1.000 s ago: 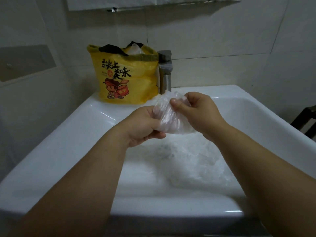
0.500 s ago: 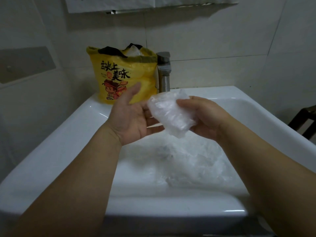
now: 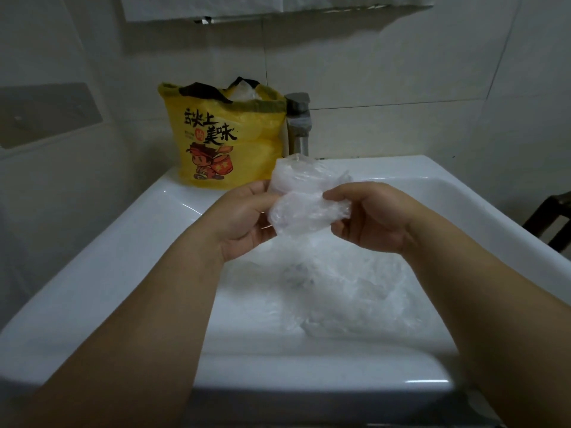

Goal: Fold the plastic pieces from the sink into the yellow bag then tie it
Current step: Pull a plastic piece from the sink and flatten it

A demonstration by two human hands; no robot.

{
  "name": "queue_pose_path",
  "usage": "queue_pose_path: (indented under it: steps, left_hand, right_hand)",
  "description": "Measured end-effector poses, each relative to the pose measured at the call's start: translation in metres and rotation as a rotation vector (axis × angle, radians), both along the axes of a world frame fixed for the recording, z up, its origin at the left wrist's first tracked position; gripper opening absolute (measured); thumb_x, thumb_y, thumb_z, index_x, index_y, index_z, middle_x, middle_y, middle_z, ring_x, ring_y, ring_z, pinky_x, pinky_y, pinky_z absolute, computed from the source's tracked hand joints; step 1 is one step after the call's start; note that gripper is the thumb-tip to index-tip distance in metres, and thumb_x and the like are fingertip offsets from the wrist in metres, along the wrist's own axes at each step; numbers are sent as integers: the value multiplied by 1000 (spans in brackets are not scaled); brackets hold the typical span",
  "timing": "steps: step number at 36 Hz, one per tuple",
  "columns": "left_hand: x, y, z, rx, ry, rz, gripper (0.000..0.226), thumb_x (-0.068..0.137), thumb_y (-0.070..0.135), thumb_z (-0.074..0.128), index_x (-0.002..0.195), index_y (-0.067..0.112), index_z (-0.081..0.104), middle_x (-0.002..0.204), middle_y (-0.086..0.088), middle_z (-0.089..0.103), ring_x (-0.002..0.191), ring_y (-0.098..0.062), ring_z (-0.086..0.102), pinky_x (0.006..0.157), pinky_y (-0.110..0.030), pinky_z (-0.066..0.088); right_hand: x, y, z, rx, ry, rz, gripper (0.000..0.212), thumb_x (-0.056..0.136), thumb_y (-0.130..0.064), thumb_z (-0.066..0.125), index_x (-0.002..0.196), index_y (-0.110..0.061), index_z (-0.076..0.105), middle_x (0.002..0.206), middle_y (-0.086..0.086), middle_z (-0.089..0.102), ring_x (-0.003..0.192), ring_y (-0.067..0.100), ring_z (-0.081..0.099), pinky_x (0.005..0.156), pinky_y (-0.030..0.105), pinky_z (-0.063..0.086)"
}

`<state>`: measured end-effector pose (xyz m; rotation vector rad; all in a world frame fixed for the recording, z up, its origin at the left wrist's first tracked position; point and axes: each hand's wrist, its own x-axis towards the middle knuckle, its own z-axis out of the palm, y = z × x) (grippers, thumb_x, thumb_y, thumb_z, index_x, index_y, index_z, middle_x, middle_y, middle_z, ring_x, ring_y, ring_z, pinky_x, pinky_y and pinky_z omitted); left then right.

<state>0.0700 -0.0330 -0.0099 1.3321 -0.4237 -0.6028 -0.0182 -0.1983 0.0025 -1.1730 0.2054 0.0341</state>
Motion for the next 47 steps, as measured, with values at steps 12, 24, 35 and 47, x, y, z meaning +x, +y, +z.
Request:
queue_pose_path:
  steps: [12, 24, 35, 47]
  left_hand:
    - [-4, -1, 2, -16, -45, 19, 35, 93, -11, 45, 76, 11, 66, 74, -6, 70, 60, -11, 67, 54, -21, 57]
    - [-7, 8, 11, -152, 133, -82, 33, 95, -5, 36, 101, 8, 65, 87, -13, 71, 71, -17, 71, 61, -26, 60]
    - [-9, 0, 4, 122, 90, 4, 8, 88, 8, 63, 94, 2, 61, 71, -8, 70, 61, -10, 68, 58, -18, 58]
    - [-16, -5, -7, 438, -470, -21, 25, 82, 11, 74, 106, 4, 69, 88, -6, 71, 73, -10, 66, 56, -17, 51]
  right_hand:
    - [0, -8, 0, -104, -110, -19, 20, 91, 11, 45, 89, -3, 61, 67, 7, 65, 52, 10, 59, 46, 16, 47]
    - [-3, -10, -6, -825, -359, -193, 58, 73, 22, 46, 52, -25, 70, 88, 16, 71, 72, 30, 60, 63, 41, 48]
    - [-7, 0, -3, -1087, -452, -183, 45, 85, 12, 53, 91, -30, 68, 87, -17, 60, 81, -2, 58, 67, 5, 48]
    - [-11, 0, 2, -1128, -231, 4, 69, 78, -44, 70, 140, -31, 42, 131, -12, 52, 115, 3, 45, 98, 25, 37]
